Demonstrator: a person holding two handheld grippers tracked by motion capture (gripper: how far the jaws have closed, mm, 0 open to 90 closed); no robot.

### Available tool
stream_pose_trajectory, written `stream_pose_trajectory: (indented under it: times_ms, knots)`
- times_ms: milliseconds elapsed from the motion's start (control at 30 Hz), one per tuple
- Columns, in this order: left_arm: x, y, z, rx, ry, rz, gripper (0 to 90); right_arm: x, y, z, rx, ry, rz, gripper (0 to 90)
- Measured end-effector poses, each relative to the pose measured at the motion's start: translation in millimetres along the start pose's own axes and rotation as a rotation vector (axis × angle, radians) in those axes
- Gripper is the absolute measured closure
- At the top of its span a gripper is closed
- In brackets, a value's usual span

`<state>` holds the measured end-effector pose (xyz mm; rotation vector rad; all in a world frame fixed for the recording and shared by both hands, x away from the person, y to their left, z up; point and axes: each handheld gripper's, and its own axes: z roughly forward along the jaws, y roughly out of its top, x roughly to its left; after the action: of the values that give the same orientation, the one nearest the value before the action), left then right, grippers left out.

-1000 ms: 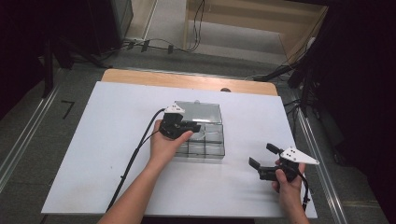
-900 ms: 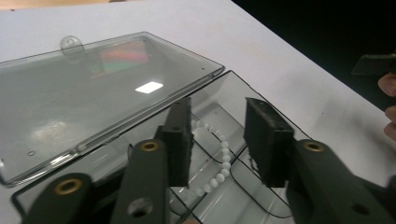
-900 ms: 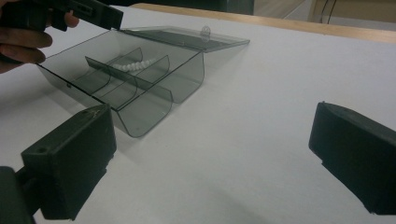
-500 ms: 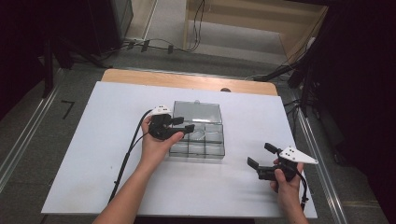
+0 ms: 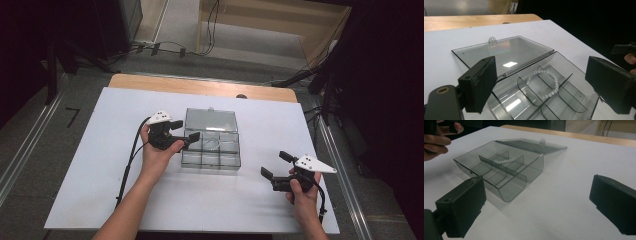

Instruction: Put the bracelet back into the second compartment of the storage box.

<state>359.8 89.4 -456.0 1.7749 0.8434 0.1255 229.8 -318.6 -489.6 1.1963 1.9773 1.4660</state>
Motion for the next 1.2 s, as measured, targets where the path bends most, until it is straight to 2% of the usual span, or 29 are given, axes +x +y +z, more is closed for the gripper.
stream_pose_trajectory:
  times_ms: [200,233,367,700,833,1000,1200]
  knots:
    - [2.9,0.5,-5.0,-0.001,-0.01,0.004,0.9,0.7,7.3,5.4,-0.007,0.013,0.02,0.0]
    - [3.4,0.1,-5.8,-0.002,-0.026,0.006,0.0,0.6,8.3,6.3,-0.008,0.015,0.015,0.0]
    - [3.6,0.4,-9.2,-0.013,-0.029,0.027,0.0,2.3,14.1,10.5,-0.006,0.022,0.008,0.0]
    - [9.6,1.9,-14.7,-0.018,-0.016,0.013,0.0,4.4,30.4,22.3,-0.006,0.037,-0.005,0.0]
    - [11.7,2.3,-16.1,-0.022,-0.015,0.01,0.0,3.2,36.3,26.5,-0.008,0.04,0.003,0.0]
    - [14.4,2.2,-16.9,-0.021,-0.029,0.012,0.0,0.8,44.2,33.0,-0.001,0.048,0.006,0.0]
    - [16.8,2.0,-15.4,-0.024,-0.026,0.009,0.0,-0.6,51.0,40.7,0.005,0.052,0.002,0.0]
